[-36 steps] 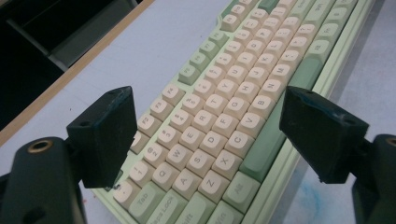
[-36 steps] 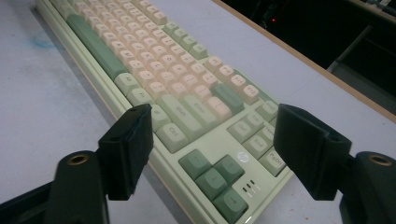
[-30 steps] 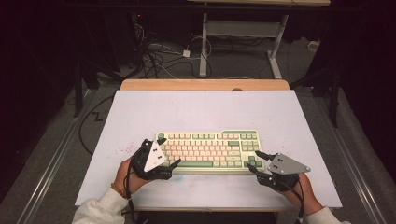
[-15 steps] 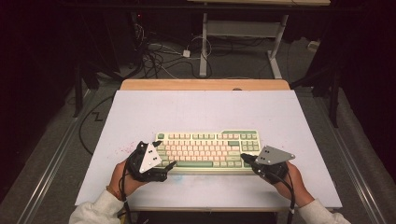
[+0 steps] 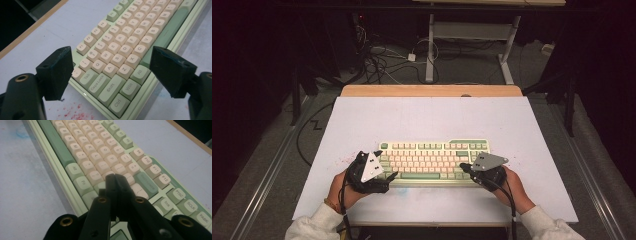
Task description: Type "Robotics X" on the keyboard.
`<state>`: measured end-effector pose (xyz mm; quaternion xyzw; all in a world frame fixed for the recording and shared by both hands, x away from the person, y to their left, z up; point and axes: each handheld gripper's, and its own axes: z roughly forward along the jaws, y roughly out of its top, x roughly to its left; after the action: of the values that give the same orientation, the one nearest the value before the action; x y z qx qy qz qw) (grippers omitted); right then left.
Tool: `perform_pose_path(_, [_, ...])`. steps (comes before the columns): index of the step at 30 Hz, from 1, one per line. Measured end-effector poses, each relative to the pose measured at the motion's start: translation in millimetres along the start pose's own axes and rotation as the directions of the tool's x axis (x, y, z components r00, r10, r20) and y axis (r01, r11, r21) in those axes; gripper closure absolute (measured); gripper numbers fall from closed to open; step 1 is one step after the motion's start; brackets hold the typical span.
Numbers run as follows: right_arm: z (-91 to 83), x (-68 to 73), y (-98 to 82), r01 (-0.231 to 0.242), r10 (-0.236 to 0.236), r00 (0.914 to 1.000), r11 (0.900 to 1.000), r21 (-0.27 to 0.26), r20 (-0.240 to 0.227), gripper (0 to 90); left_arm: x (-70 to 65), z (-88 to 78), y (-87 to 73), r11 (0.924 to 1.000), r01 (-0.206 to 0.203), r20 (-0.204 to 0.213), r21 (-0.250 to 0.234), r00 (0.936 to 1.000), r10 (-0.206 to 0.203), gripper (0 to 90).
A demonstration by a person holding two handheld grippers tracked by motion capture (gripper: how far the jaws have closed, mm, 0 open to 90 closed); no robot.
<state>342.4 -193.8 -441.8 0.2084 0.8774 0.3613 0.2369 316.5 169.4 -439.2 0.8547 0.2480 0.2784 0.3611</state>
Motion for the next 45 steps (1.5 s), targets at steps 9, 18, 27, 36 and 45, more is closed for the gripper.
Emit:
perform_pose_path(9, [12.5, -1.4, -4.7, -0.007, 0.007, 0.9999, 0.999, 0.046, 0.007, 90.0, 0.9, 0.7, 0.2, 1.0, -0.003, -0.001, 0.004, 1.0, 0.003, 18.7])
perform_pose_path(18, [16.0, -0.4, -7.1, -0.009, 0.008, 0.9999, 0.998, 0.058, 0.013, 90.0, 6.7, -4.2, 0.5, 0.9991, 0.035, 0.028, -0.025, 0.999, -0.034, 32.0])
perform_pose_path(27, [15.7, -0.4, -8.1, -0.02, 0.019, 0.9997, 0.998, 0.055, 0.012, 90.0, 13.5, -9.7, 4.9, 0.9992, 0.038, 0.086, -0.009, 0.9956, -0.037, 82.6])
perform_pose_path(36, [15.5, 0.8, -8.6, -0.025, 0.024, 0.9995, 0.998, 0.053, 0.019, 90.0, 10.9, 3.3, 10.7, 0.9985, 0.041, 0.095, 0.037, 0.9945, -0.044, 87.8])
perform_pose_path(45, [14.9, 0.9, -9.3, -0.019, 0.018, 0.9996, 0.998, 0.053, 0.022, 90.0, 8.6, 18.8, 18.0, 0.998, 0.026, 0.137, 0.057, 0.99, -0.034, 87.8])
